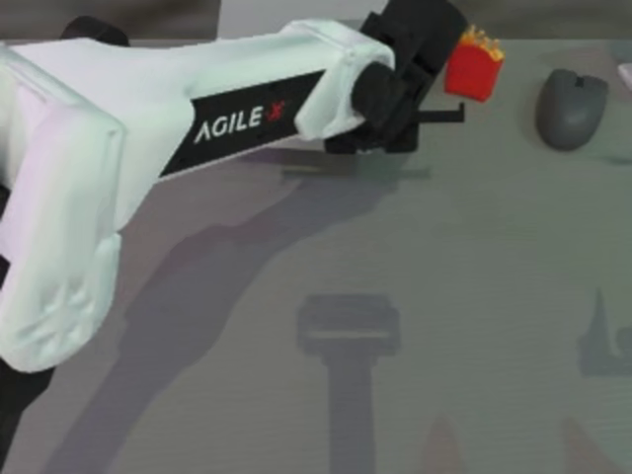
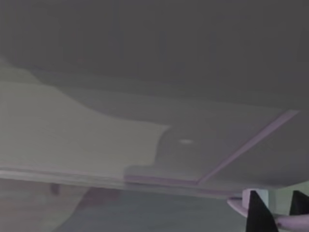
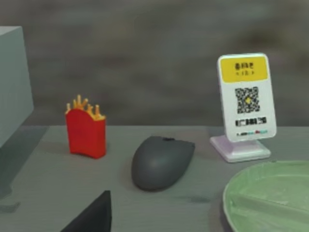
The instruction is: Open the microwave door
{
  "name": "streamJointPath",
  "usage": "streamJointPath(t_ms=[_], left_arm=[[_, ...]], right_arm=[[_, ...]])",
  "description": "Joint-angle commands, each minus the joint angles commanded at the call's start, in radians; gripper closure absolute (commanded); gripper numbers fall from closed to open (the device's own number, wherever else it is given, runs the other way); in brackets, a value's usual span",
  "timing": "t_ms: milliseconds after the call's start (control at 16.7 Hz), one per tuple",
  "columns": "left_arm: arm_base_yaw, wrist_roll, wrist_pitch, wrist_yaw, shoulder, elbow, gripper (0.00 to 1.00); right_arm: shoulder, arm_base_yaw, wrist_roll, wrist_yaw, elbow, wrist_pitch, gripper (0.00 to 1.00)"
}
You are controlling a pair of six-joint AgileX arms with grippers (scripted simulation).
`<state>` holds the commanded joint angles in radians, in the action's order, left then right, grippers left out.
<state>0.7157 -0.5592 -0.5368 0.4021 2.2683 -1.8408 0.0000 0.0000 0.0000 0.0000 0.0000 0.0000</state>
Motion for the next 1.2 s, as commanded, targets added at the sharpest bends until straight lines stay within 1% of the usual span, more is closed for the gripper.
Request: streamJointPath(t_ms=[180, 540, 1200], left_arm=[[0.008, -0.002, 0.002, -0.007, 0.004, 0.001, 1.00], [-0.003, 0.046, 0.050, -0.030, -0.045, 0.076, 1.00], [-0.004, 0.047, 0.051, -0.030, -0.045, 0.078, 1.00]], right_arm=[[0.000, 0.000, 0.000, 0.000, 0.000, 0.000, 0.00], [0.000, 0.000, 0.000, 0.000, 0.000, 0.000, 0.00], [0.000, 0.000, 0.000, 0.000, 0.000, 0.000, 0.00]])
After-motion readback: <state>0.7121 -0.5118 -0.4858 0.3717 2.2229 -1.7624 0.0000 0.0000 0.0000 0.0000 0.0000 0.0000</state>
